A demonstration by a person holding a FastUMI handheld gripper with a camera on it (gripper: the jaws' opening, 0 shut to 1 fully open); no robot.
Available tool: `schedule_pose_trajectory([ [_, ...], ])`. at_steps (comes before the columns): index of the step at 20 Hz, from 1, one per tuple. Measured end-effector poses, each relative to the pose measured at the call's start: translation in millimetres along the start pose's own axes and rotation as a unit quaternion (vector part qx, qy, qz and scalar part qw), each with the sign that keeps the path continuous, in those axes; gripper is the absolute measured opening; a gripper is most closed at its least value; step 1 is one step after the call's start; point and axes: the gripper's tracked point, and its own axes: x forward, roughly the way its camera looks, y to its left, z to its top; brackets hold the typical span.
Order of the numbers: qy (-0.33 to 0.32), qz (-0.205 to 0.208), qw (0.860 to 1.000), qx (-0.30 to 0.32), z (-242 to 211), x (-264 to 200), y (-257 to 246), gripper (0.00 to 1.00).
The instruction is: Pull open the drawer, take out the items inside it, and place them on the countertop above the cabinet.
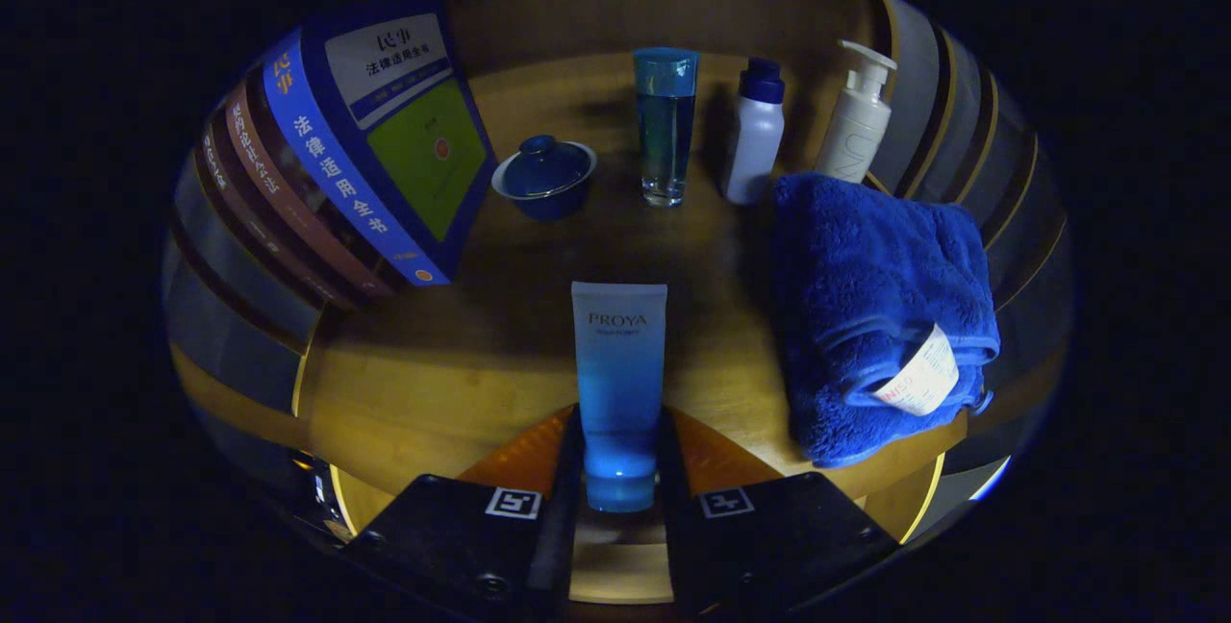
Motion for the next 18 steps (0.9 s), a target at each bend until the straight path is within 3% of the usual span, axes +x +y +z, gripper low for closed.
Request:
schedule_pose_trajectory([
  [1, -0.003, -0.001, 1.0, 0.004, -0.6, 2.1, 0.1, 0.5],
  [5, -0.017, 0.006, 1.0, 0.013, 2.8, -8.0, -1.3, 1.0],
  [13, -0.107, 0.021, 0.994, 0.001, 2.3, -80.2, 9.0, 1.0],
  [18, -0.231, 0.033, 0.972, -0.006, -17.4, -159.0, 15.4, 1.0],
])
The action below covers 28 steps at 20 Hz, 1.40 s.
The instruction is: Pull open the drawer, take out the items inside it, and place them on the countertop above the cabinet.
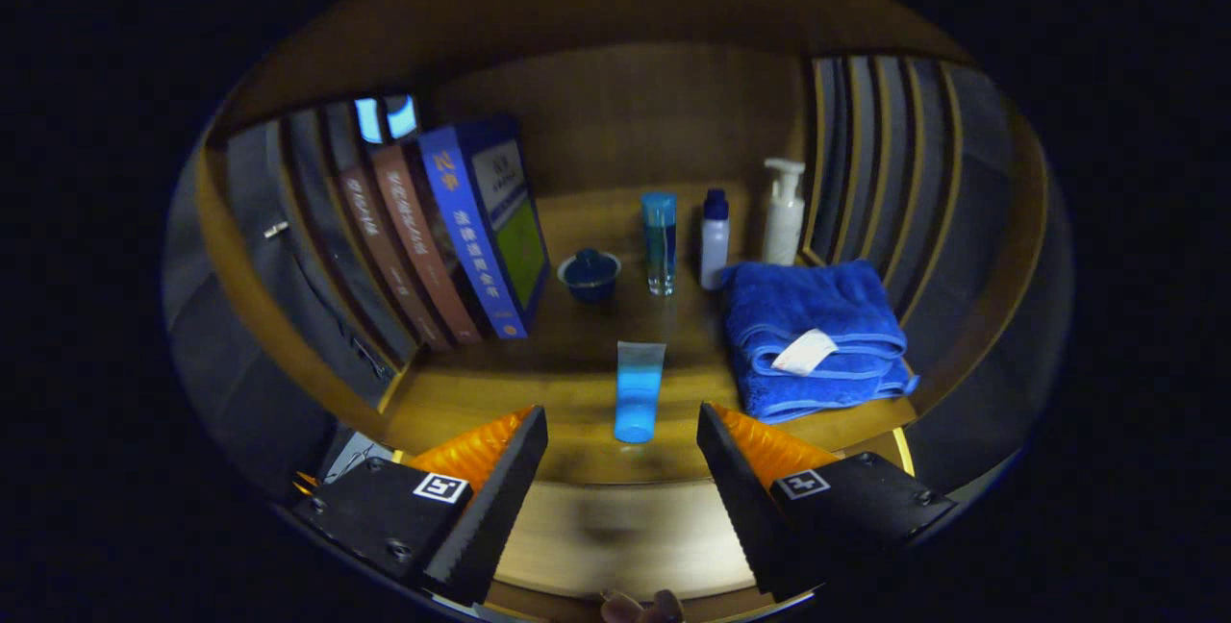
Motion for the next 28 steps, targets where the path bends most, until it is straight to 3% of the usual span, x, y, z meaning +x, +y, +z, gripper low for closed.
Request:
schedule_pose_trajectory([
  [5, -0.106, 0.021, 0.994, 0.001, -8.3, -87.0, 9.4, 1.0],
  [10, -0.186, 0.017, 0.982, 0.013, -72.9, -149.3, -2.2, 1.0],
  [17, -0.158, 0.006, 0.987, -0.004, -175.0, -145.9, -10.3, 0.99],
  [28, -0.108, -0.021, 0.994, 0.006, -215.7, -108.9, -23.3, 1.0],
])
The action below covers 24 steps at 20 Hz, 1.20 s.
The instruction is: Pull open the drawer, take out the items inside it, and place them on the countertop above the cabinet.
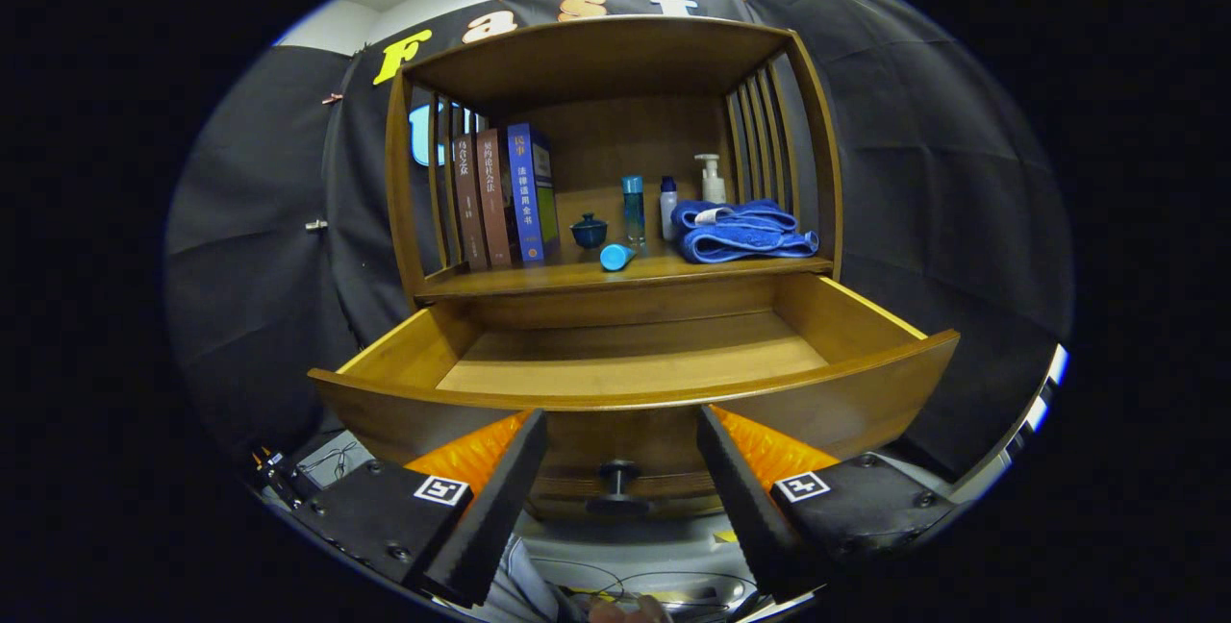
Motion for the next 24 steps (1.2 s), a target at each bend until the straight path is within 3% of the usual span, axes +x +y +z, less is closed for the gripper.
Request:
schedule_pose_trajectory([
  [7, -0.014, -0.013, 1.0, -0.003, 9.6, 11.7, 1.6, 1.0],
  [24, -0.004, -0.012, 1.0, -0.001, 57.0, 161.8, 4.6, 1.0],
])
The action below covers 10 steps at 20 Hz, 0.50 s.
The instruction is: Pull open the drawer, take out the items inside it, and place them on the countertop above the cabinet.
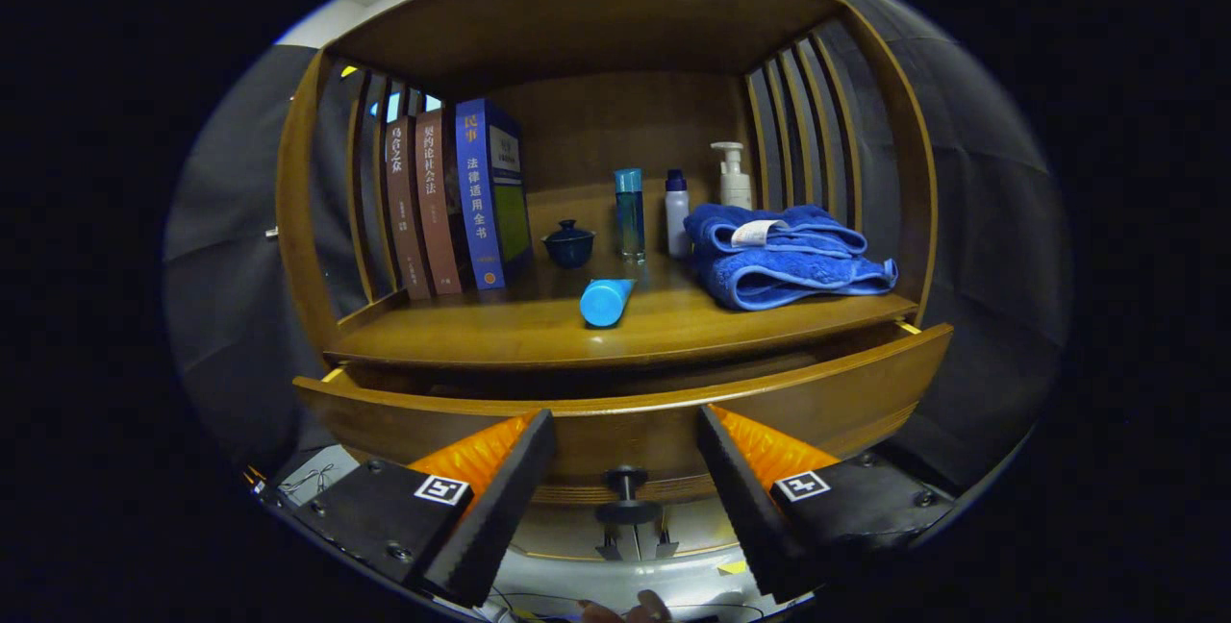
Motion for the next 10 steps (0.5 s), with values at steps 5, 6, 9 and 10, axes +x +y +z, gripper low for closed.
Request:
schedule_pose_trajectory([
  [5, 0.0, -0.001, 1.0, -0.004, 4.5, 16.4, 0.5, 1.0],
  [6, 0.0, -0.001, 1.0, -0.005, 5.3, 17.6, 0.4, 1.0],
  [9, -0.002, -0.004, 1.0, -0.006, 5.0, 17.0, 0.3, 1.0],
  [10, -0.003, -0.002, 1.0, -0.005, 6.3, 19.7, 0.3, 1.0],
])
